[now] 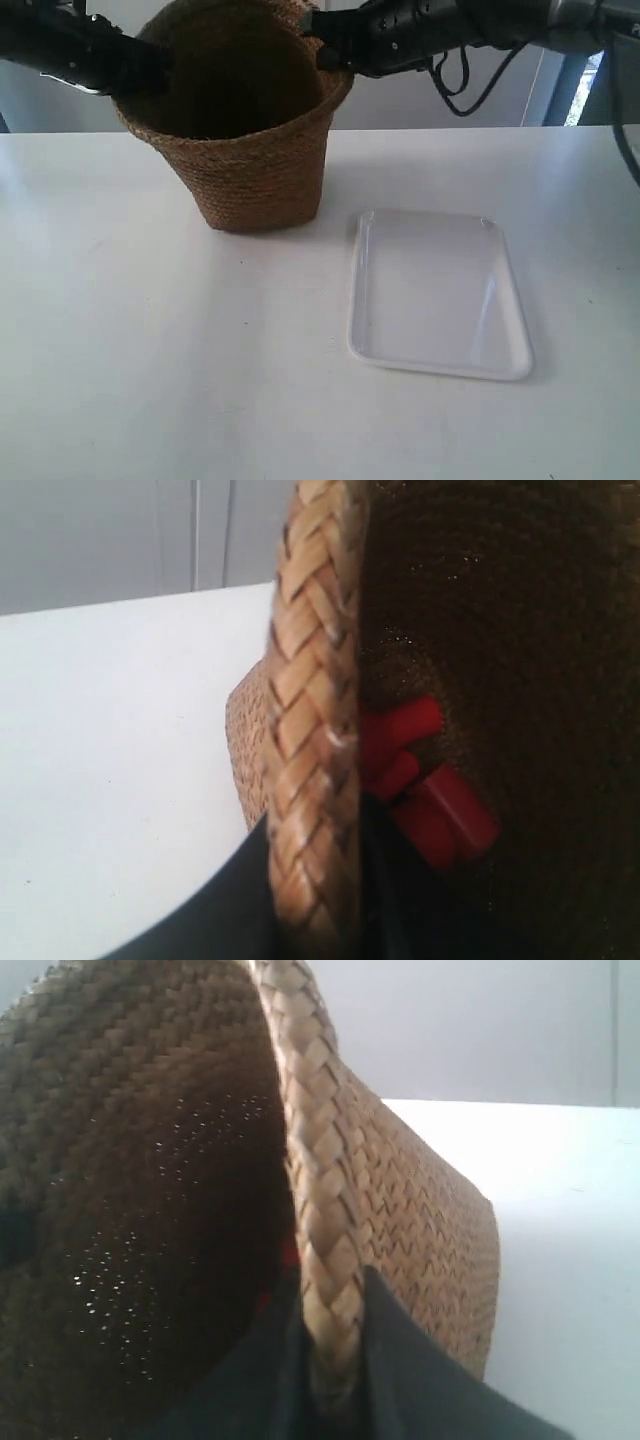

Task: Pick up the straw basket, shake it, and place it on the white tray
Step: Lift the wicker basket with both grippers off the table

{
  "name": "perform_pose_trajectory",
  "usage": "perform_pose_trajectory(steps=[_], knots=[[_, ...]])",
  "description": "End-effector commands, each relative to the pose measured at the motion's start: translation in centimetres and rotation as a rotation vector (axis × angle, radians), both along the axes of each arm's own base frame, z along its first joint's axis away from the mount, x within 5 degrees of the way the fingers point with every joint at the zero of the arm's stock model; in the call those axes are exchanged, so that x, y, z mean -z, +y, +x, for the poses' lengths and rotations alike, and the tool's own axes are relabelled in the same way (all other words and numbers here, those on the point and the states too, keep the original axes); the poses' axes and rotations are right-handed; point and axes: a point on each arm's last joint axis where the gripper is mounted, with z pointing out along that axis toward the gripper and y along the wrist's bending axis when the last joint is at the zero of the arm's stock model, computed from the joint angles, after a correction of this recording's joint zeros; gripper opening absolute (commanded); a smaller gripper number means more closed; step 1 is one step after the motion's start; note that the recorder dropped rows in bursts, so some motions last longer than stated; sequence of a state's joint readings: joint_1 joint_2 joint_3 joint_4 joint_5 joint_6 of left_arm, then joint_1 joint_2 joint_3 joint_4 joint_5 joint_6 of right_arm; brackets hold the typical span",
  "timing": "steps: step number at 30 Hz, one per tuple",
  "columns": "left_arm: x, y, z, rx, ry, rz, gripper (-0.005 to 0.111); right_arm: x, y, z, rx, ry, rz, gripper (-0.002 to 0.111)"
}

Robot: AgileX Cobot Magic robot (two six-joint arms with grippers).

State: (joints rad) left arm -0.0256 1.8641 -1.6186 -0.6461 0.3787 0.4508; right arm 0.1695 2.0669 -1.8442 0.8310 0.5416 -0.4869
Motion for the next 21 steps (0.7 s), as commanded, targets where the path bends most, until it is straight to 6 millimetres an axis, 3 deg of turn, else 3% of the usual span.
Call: perform_pose_trajectory(steps=[1,5,11,18,21], knots=[[-1.2,-1.2,-3.9,-0.007,-0.156,0.119,0.0,-1.9,-1.7,-3.7,0.064,-0.142,-0.117,0.0],[-2.8,-3.7,-8.5,-0.007,-0.241,0.083,0.0,-3.6,-2.5,-8.5,0.053,-0.185,-0.146,0.0],[-2.3,-7.1,-12.4,-0.014,-0.36,0.085,0.0,-3.8,-1.7,-12.7,0.077,-0.23,-0.165,0.0],[-0.8,-7.8,-15.5,-0.063,-0.473,0.131,0.0,-3.1,-1.9,-17.2,0.248,-0.374,-0.234,0.0],[-0.4,-7.7,-16.6,-0.046,-0.47,0.138,0.0,-3.2,-1.6,-18.9,0.244,-0.428,-0.264,0.0]])
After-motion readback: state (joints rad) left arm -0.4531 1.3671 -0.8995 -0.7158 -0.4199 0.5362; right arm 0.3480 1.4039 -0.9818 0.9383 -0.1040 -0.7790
